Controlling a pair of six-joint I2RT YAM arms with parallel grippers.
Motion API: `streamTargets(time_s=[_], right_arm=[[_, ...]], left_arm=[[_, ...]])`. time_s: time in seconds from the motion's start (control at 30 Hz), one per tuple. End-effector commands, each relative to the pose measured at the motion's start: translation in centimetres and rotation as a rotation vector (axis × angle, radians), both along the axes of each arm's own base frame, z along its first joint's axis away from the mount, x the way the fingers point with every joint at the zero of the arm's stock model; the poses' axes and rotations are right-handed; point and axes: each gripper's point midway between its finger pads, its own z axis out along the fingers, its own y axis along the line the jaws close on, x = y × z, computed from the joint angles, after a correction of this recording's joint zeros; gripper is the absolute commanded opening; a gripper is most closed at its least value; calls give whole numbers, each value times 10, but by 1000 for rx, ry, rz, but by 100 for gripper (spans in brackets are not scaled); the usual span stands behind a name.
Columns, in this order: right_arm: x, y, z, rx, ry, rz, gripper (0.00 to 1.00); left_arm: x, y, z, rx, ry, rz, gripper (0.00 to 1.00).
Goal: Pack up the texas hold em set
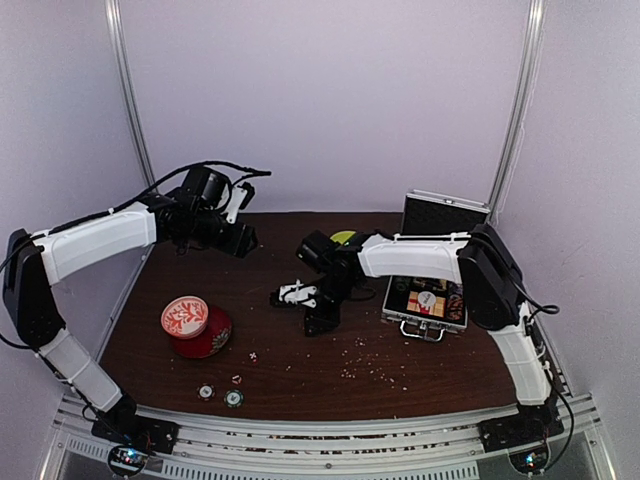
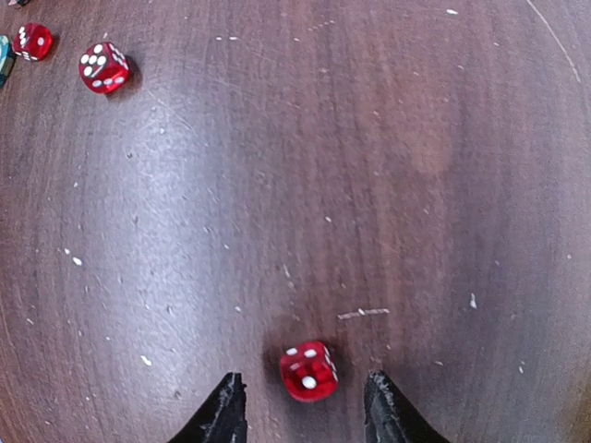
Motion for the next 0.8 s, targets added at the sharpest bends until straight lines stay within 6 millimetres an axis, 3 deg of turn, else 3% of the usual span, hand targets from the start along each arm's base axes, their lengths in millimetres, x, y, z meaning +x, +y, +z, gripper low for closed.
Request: streamTargets(time_s=[0.0, 0.3, 0.57, 0.77], right_arm=[[-7, 8, -2, -11, 21, 25, 44], [-7, 11, -9, -26, 37, 28, 29], [-3, 5, -12, -61, 19, 13, 25], [-5, 3, 8, -46, 15, 4, 16]], left_arm=[[2, -6, 19, -48, -51, -23, 57], [1, -7, 18, -49, -47, -31, 57], [1, -8, 15, -47, -39, -39, 57], [0, -9, 15, -47, -38, -43, 57]])
